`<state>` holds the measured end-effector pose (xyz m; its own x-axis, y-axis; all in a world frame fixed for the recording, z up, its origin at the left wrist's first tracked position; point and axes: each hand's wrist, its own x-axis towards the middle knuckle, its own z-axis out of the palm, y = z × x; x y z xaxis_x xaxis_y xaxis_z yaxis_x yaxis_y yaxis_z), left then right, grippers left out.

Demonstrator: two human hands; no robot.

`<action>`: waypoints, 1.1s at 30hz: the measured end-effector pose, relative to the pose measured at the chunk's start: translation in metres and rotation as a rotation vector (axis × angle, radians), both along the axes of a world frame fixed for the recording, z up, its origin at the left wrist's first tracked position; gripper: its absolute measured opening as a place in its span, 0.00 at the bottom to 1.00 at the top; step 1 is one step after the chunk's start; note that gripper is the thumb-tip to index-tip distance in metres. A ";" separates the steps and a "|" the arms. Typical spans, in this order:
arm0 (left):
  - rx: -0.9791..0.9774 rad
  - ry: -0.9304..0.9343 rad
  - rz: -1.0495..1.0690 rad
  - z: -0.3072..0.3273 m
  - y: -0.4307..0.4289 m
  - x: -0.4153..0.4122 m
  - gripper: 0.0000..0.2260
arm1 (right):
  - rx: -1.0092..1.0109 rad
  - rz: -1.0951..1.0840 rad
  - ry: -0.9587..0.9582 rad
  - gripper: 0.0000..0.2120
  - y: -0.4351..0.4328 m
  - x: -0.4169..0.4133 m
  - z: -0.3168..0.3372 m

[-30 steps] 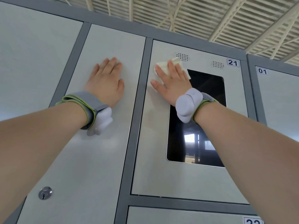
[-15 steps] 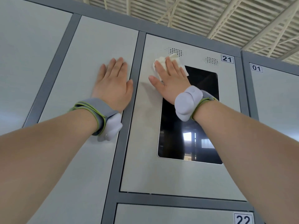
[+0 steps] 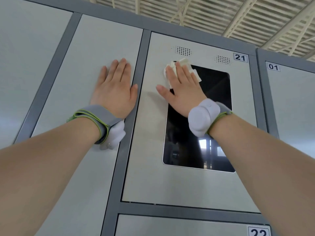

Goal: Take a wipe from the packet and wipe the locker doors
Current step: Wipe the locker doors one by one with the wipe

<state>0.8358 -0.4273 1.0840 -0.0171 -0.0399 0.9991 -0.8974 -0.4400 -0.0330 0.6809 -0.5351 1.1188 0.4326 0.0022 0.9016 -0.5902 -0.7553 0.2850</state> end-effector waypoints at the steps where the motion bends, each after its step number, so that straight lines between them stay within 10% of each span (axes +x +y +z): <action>1: 0.004 0.003 0.005 0.000 0.000 0.000 0.26 | -0.038 -0.002 0.027 0.36 -0.002 -0.002 -0.007; 33: -0.001 0.027 0.024 0.001 -0.002 -0.003 0.31 | -0.060 -0.020 0.042 0.31 -0.019 -0.032 -0.012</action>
